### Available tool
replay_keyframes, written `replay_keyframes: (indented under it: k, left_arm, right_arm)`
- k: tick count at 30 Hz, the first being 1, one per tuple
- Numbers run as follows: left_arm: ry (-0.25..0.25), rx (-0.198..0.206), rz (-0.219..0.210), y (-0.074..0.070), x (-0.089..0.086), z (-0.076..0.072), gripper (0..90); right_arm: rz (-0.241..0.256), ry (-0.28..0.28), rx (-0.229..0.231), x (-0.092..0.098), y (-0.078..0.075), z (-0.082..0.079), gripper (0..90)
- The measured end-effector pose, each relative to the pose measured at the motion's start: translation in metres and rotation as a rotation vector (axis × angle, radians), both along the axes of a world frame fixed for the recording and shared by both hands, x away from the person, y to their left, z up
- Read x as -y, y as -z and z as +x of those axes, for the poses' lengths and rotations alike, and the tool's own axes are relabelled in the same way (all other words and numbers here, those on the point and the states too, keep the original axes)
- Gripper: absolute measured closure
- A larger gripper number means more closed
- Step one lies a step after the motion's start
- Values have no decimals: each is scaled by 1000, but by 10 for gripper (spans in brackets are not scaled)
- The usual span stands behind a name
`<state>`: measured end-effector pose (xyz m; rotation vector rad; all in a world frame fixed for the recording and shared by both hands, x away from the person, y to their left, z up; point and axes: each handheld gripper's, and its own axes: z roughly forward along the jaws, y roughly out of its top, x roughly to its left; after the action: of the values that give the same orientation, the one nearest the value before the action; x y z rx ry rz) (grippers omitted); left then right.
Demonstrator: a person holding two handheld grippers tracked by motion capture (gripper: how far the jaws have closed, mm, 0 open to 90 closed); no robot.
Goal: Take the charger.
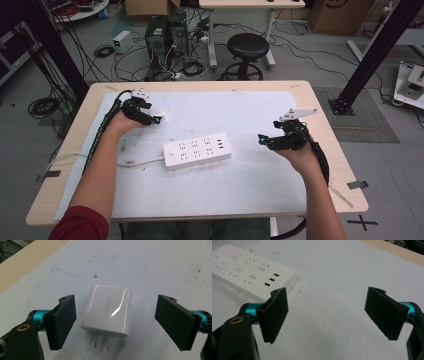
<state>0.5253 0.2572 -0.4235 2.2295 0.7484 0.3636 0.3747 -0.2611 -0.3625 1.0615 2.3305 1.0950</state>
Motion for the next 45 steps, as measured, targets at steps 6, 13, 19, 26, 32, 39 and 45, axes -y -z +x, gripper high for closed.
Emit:
replay_keyframes:
  k: [6,13,19,26,32,39,45]
  left_arm:
    - [8,-19,-13,8,-1,7,175]
    - [3,-34,-18,14,-6,11,215]
    - [13,-31,-2,17,-6,11,277]
    - [12,-37,14,19,-5,12,328]
    - [20,-28,17,19,-3,12,375]
    - [18,-31,23,18,-3,10,422]
    - [6,-29,34,11,-2,6,424]
  right_arm:
    - [-4,6,-7,-1,1,1,195]
    - [-10,5,-7,-3,3,3,194]
    - [-8,5,-11,-5,3,2,195]
    - [-9,5,-15,-5,3,3,195]
    - [-8,7,-18,-4,5,4,195]
    - [-3,7,-20,-4,5,4,195]
    - [1,6,-18,-4,5,4,195]
